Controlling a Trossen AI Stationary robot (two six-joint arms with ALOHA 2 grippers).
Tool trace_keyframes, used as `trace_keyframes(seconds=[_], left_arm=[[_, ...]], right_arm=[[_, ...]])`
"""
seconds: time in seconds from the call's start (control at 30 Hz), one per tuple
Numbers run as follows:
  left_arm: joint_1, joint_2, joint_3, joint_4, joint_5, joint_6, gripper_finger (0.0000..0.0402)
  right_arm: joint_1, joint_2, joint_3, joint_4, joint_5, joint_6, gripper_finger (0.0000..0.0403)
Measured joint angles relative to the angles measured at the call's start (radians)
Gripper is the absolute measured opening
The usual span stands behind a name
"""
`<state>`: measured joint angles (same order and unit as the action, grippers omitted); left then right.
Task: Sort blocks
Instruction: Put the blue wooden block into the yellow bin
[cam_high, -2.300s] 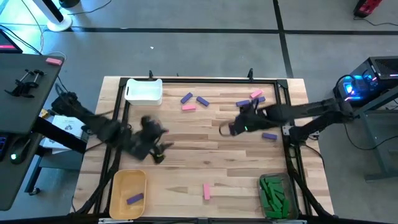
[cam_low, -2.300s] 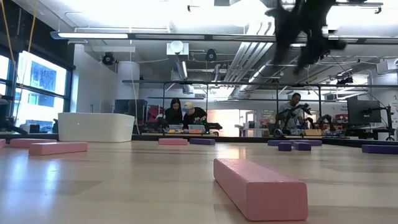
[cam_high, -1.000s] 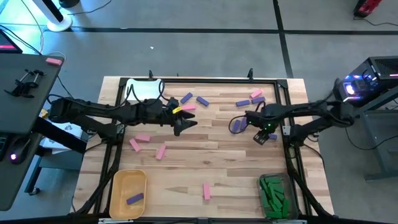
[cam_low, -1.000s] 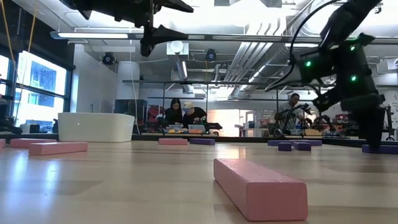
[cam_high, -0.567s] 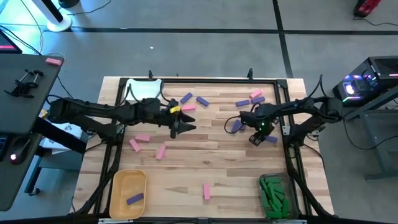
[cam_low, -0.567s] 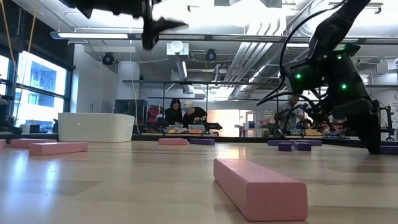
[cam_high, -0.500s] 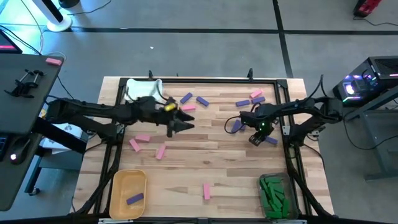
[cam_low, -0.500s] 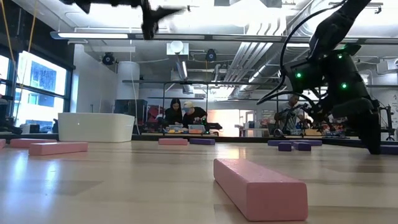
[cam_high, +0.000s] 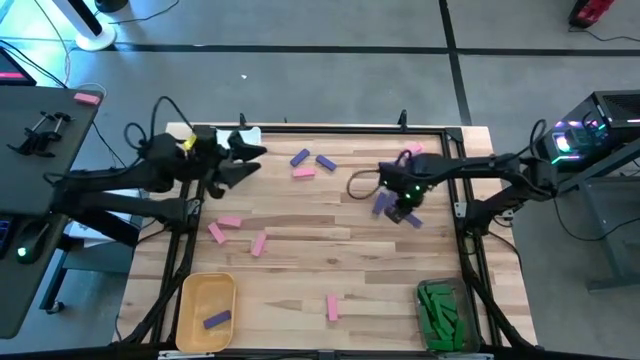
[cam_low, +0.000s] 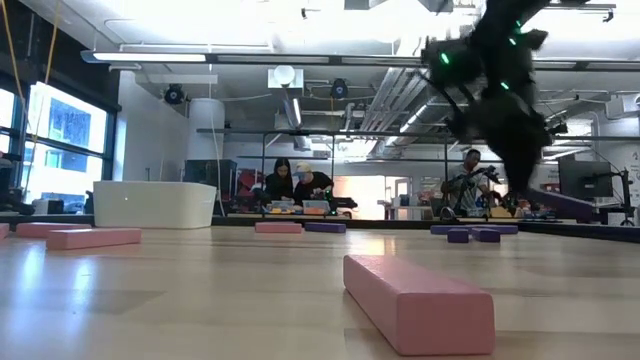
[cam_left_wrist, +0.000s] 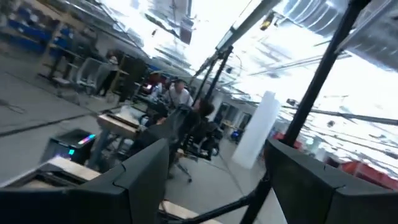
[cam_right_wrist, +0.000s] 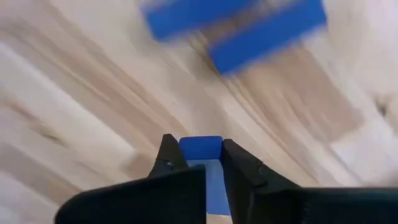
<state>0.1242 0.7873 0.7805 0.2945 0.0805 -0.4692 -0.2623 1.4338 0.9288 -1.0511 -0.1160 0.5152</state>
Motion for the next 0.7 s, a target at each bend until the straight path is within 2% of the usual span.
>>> trace_keyframes(seconds=[0.1,0.17,0.27,0.33,0.4,0.47,0.57,0.63,0.7], left_arm=[[0.000,-0.023,0.000,-0.087,-0.036,0.028,0.0248],[-0.004,-0.023,0.000,-0.190,-0.099,0.038,0.0248],[-0.016,0.019,0.000,-0.398,-0.208,0.042,0.0248],[-0.026,0.074,0.000,-0.515,-0.231,0.044,0.0248],[-0.041,0.150,-0.002,-0.565,-0.231,0.032,0.0248],[-0.062,0.228,-0.002,-0.537,-0.227,0.029,0.0248],[-0.102,0.347,-0.002,-0.398,-0.241,0.040,0.0248],[-0.130,0.410,-0.002,-0.291,-0.287,0.092,0.0248],[-0.161,0.466,0.014,-0.234,-0.388,0.178,0.0248]], right_arm=[[0.004,0.000,0.102,0.082,-0.012,0.007,0.0010],[0.004,-0.001,0.162,0.162,-0.031,0.029,0.0010],[0.004,-0.001,0.235,0.388,-0.069,0.099,0.0004],[0.003,-0.002,0.272,0.545,-0.069,0.150,0.0003],[0.004,-0.002,0.300,0.702,-0.050,0.192,0.0003],[0.003,0.000,0.322,0.816,-0.038,0.215,0.0003],[0.005,0.001,0.353,0.899,0.007,0.236,0.0003],[0.011,0.001,0.362,0.907,0.044,0.240,0.0003],[0.022,0.002,0.365,0.905,0.073,0.244,0.0003]])
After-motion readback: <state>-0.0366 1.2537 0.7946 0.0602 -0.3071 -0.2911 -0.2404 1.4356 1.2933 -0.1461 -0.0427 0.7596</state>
